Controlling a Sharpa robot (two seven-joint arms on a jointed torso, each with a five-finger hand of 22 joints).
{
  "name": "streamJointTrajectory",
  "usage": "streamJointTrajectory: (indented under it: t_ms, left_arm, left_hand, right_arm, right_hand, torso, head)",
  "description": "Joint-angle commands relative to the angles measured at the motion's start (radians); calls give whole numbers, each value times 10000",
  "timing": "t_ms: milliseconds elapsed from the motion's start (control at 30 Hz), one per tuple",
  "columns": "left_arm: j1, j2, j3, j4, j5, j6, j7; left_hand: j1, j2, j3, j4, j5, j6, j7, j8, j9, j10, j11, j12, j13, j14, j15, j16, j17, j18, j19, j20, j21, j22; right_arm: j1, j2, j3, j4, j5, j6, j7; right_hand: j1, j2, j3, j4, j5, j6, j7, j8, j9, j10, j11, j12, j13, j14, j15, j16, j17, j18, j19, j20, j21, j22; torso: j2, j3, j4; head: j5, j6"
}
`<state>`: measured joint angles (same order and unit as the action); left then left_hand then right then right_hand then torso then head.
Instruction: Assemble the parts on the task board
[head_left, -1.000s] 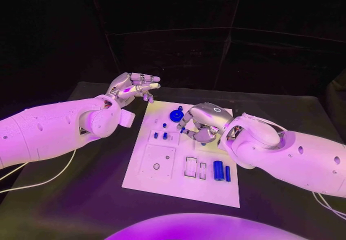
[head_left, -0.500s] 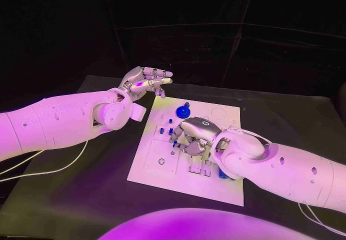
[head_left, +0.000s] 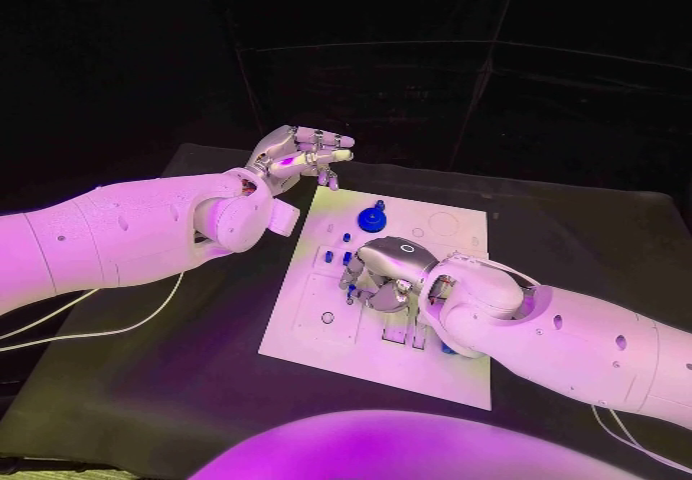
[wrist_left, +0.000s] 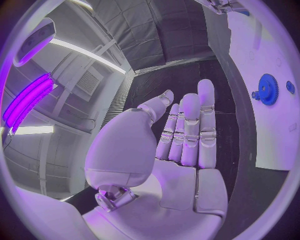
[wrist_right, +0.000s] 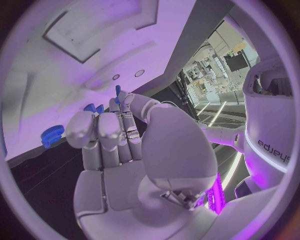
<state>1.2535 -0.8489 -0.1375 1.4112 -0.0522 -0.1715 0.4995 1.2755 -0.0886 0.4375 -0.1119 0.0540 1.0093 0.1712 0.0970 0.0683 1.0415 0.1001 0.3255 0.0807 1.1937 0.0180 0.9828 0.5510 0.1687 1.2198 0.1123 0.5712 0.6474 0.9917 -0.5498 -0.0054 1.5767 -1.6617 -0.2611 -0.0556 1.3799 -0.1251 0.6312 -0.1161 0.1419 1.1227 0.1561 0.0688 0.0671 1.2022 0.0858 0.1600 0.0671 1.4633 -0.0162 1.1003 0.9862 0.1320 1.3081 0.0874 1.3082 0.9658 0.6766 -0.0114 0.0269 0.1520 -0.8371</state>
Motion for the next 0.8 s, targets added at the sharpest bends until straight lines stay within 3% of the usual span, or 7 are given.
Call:
streamJointTrajectory:
  t_ms: [33,800]
  left_arm:
    - [21,14,9,6,41,86,33]
    - [21,48,8,-56,41,106,16]
  left_hand:
    - [75,58,-66,-23,-25,-83,-6,1,-17,-58,18,73,-18,-77,-20,33,-21,130,-27,3,-59,-15]
    - [80,66,-67,-24,-25,-85,-4,3,-16,-63,20,79,-18,-81,-18,35,-25,130,-27,4,-63,-18]
  right_arm:
    - [3,26,-3,-25,-261,322,-118]
    - [-8,126,-49,-47,-521,677,-188]
  right_hand:
    - [-10,109,49,-38,58,-69,-19,-35,0,12,-70,-19,19,172,48,21,5,-201,68,24,69,16]
    - [-43,137,40,-39,53,-58,-21,-22,7,23,-71,-10,26,175,51,41,20,-203,69,30,84,37]
  torso:
    - [-5,2,-9]
    - [-6,6,-9]
  head:
    - [25,-1]
    - [78,-27]
